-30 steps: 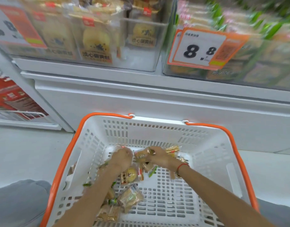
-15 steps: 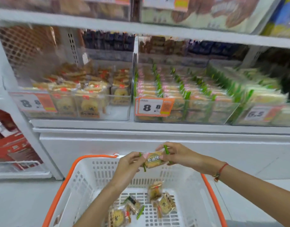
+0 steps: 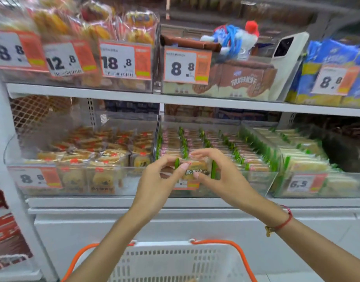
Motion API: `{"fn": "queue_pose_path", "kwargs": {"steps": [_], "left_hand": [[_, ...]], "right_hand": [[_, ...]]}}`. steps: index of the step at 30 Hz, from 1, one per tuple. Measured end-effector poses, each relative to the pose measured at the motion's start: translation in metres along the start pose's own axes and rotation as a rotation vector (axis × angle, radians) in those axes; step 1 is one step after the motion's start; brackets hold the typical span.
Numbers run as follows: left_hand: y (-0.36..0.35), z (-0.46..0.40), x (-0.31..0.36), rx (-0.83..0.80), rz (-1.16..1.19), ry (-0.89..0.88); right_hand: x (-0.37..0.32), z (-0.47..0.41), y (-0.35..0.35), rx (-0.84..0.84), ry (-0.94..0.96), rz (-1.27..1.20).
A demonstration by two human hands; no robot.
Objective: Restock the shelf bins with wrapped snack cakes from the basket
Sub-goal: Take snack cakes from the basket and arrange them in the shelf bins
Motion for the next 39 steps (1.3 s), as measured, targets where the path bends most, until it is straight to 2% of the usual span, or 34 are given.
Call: {"fn": "queue_pose_path", "kwargs": {"steps": [3, 7, 9, 12, 14, 16, 22, 28, 34, 36, 39], "left_hand": [[0.007, -0.014, 0.009, 0.027, -0.100, -0.053], [0.046, -0.032, 0.002, 0.249, -0.158, -0.046], [0.064, -0.047, -0.004, 0.314, -0.276, -0.057], [0.068, -0.074, -0.022, 0.223, -0.477, -0.007], [0.061, -0.087, -0.038, 0.130, -0.518, 0.040], [0.052, -0.094, -0.049, 0.059, -0.499, 0.064], [0.045, -0.104, -0.069, -0.047, -0.251, 0.080], [0.044, -0.109, -0.081, -0.099, -0.097, 0.110], [0.045, -0.111, -0.086, -0.092, -0.072, 0.098], [0.045, -0.111, -0.086, -0.097, -0.062, 0.104], [0.044, -0.111, -0.088, -0.095, -0.049, 0.117]], "right_hand": [[-0.002, -0.013, 0.007, 0.009, -0.001, 0.043], [0.013, -0.031, 0.021, 0.050, -0.081, -0.002], [0.021, -0.043, 0.029, 0.089, -0.111, -0.017], [0.040, -0.069, 0.033, 0.130, -0.218, -0.100], [0.053, -0.091, 0.030, 0.148, -0.260, -0.108], [0.064, -0.112, 0.024, 0.161, -0.277, -0.085], [0.097, -0.187, -0.014, 0.184, -0.274, -0.037], [0.128, -0.238, -0.048, 0.166, -0.219, 0.000], [0.147, -0.261, -0.062, 0.137, -0.191, 0.101], [0.145, -0.263, -0.058, 0.104, -0.137, 0.170], [0.145, -0.267, -0.064, -0.036, -0.100, 0.273]]}}
Point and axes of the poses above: each hand's wrist, its own z-axis away from the middle knuckle, its own y-axis out of the back of the hand, x = y × z, the point moved 10 cm from there along -z, towards the middle knuckle
